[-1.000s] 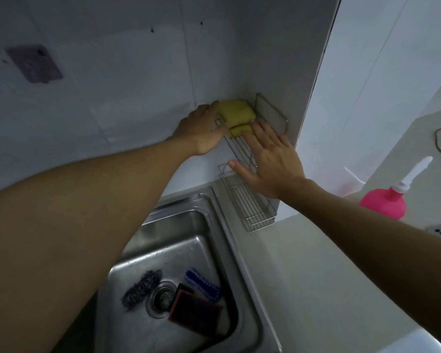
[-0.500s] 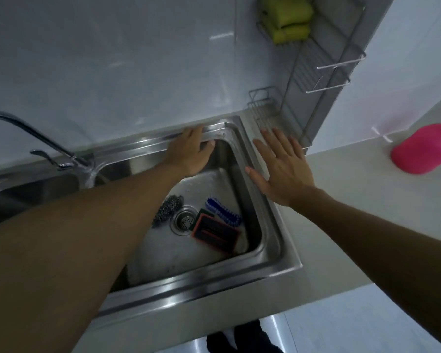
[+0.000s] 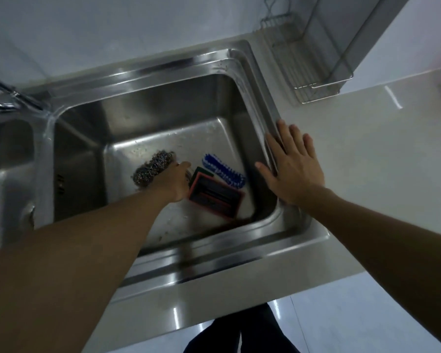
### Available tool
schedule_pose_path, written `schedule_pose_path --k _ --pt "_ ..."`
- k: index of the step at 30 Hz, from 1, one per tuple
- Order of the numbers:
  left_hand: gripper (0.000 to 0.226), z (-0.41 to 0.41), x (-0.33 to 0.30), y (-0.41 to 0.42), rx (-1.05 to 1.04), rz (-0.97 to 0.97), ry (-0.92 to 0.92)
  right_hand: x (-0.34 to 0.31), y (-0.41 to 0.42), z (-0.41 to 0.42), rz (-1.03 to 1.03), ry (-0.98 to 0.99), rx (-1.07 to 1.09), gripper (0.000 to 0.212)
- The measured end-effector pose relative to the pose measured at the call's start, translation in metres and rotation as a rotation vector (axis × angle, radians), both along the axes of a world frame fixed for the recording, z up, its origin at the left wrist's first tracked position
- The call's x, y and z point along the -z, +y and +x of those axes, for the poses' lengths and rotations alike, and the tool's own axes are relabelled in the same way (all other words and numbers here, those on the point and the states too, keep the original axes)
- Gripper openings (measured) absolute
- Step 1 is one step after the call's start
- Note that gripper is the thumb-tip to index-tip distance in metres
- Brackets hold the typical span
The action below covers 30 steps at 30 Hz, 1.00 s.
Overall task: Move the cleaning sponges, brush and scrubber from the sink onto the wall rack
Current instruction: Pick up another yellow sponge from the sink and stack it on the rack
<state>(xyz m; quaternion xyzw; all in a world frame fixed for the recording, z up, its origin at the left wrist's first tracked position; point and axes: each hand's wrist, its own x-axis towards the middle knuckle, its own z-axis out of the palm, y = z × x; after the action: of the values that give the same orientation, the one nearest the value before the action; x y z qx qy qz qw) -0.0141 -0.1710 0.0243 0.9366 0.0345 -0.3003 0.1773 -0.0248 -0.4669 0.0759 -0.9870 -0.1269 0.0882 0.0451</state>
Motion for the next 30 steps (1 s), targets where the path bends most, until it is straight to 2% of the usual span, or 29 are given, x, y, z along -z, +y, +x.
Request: schedule_pose_path --k 5,9,14,18,20,22,23,24,25,27,28,30 --pt "0.061 0.002 0.034 0.002 0.065 -0.042 -0.060 0.002 0.000 0.002 0.016 -0.038 0.024 0.075" --pt "0.099 0.001 0.060 0.008 0.255 0.063 -0.086 0.004 0.001 0.002 0.024 -0.050 0.032 0.075" --pt "0.117 0.006 0.076 0.004 0.411 -0.112 -0.078 0.007 0.003 0.001 0.006 -0.083 0.038 0.075" --pt "0.089 0.004 0.069 0.001 0.324 0.015 -0.116 0.007 0.001 0.004 0.002 -0.088 0.040 0.076" --pt "0.076 0.002 0.068 0.001 0.363 0.111 -0.114 0.008 0.001 0.004 -0.006 -0.087 0.038 0.076" --pt "0.045 0.003 0.068 0.001 0.316 0.057 -0.068 0.008 0.002 0.002 -0.011 -0.090 0.037 0.075" --pt "0.026 0.004 0.065 -0.003 0.139 -0.090 -0.048 0.008 0.002 0.002 -0.012 -0.089 0.036 0.075" --pt "0.024 0.005 0.067 -0.004 -0.095 -0.213 -0.002 0.008 0.002 0.002 -0.014 -0.086 0.035 0.075" --pt "0.027 0.003 0.066 -0.004 -0.178 -0.290 0.005 0.008 0.002 0.003 -0.016 -0.083 0.034 0.075" --pt "0.016 0.000 0.058 0.003 -0.048 -0.157 -0.016 0.008 0.002 0.003 -0.016 -0.081 0.035 0.076" --pt "0.025 -0.001 0.060 0.006 -0.022 -0.104 -0.045 0.007 0.002 0.002 -0.015 -0.080 0.035 0.076" --pt "0.055 0.000 0.056 0.009 -0.106 -0.120 -0.106 0.007 0.002 0.002 -0.009 -0.075 0.035 0.076"
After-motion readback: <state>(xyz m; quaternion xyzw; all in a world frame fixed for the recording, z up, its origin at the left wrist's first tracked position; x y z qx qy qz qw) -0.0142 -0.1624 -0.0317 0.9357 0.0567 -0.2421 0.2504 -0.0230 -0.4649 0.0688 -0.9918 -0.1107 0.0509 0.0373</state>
